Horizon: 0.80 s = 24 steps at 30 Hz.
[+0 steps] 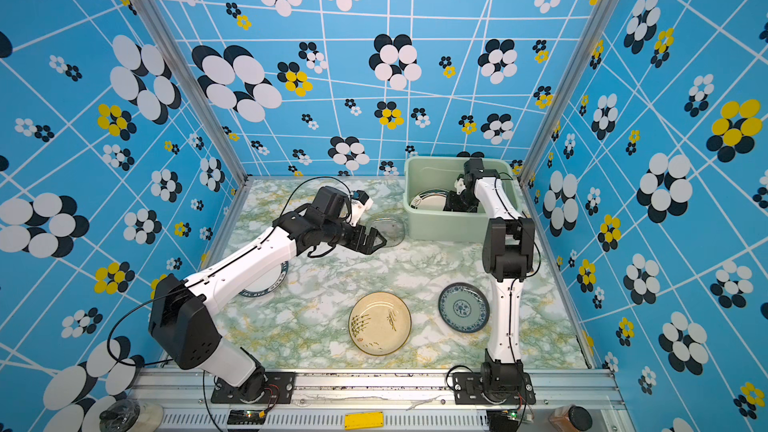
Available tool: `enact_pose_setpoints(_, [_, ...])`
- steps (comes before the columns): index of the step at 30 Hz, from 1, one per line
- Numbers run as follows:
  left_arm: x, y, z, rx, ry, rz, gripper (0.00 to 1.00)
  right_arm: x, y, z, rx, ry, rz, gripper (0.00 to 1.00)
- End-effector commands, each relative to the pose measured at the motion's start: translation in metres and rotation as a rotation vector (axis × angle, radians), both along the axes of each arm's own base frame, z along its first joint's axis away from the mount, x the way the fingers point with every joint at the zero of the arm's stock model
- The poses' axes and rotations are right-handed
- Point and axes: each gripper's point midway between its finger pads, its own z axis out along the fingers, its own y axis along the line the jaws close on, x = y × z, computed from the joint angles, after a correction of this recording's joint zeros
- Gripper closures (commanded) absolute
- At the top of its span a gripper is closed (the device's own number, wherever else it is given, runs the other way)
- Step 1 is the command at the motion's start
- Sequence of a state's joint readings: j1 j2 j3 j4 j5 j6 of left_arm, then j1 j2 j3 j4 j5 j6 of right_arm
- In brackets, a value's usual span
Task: Place the plates into the plastic bin on the countertop
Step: Place the plate in the plastic bin.
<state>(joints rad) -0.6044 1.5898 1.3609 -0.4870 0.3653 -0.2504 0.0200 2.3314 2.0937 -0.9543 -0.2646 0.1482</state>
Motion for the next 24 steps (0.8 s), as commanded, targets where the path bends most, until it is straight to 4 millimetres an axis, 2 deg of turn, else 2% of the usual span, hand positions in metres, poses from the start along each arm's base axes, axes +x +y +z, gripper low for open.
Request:
enact_pose_setpoints(1, [0.001,-0.002,0.007,-0.001,-0.009,0.012,0.01,-0.002,0.018,0.010,0.004,-0.008,0.052,0.44])
enact_pose_setpoints(13, [0.002,0.008,0.014,0.019,-0.054,0.036,0.01,-0.003,-0.003,0.017,-0.116,0.013,0.019,0.27])
enact_pose_setpoints(24, [0.007,0.031,0.043,0.054,-0.168,0.108,0.01,-0.001,-0.017,0.039,-0.195,-0.013,0.010,0.18])
